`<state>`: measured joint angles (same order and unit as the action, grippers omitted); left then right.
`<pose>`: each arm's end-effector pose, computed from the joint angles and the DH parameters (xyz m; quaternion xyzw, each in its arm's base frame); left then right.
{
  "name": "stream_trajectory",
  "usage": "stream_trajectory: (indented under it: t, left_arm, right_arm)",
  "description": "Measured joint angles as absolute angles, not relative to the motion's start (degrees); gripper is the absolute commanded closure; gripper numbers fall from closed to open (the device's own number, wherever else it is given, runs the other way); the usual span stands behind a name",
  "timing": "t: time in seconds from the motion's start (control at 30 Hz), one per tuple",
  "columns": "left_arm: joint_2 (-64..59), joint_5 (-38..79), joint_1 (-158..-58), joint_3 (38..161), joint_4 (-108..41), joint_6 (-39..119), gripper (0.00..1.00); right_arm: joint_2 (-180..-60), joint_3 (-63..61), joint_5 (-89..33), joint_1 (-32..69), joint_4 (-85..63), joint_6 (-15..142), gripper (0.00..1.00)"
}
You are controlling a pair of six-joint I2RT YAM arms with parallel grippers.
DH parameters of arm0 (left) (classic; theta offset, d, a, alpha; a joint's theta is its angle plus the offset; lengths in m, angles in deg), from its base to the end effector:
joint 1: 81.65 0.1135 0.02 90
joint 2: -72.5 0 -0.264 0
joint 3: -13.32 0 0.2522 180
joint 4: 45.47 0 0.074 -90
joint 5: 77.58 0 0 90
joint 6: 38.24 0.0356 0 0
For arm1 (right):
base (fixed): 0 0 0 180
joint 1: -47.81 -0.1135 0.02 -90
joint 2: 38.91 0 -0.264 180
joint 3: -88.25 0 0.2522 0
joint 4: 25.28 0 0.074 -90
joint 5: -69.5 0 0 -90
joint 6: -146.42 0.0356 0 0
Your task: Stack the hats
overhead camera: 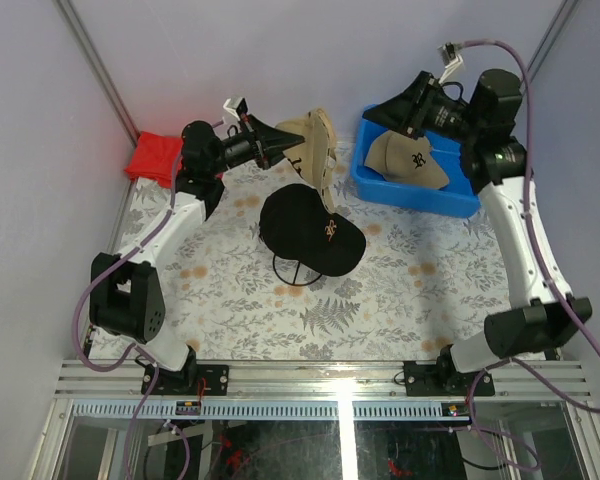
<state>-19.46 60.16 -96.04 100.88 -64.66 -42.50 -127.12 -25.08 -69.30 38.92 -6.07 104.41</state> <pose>0.3569 -0.1188 0.3830 -0.1124 0.6337 -0.7325 0.2219 0.3288 0.0785 0.4945 -0.0850 0.6774 0.5653 0.4629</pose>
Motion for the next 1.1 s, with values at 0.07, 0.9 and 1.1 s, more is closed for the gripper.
stream_trajectory:
  t: [0.07,0.9,1.1]
  left_arm:
    - [-19.4,58.4,-96.0,101.8,-58.6,-40.3,1.0]
    - [-23.8,49.8,-96.3,112.1,-40.5,-38.2,1.0]
    - [-25.1,49.2,-97.1,112.6,-39.3,-38.4,1.0]
  right_arm:
    - [-123.2,-25.0,-66.9,38.7,-0.3,98.3,0.43]
    - [-117.0,-21.1,-43.4,20.7,18.6,77.8,0.36]
    - [-117.0,-20.6,-41.4,17.9,18.3,77.8,0.38]
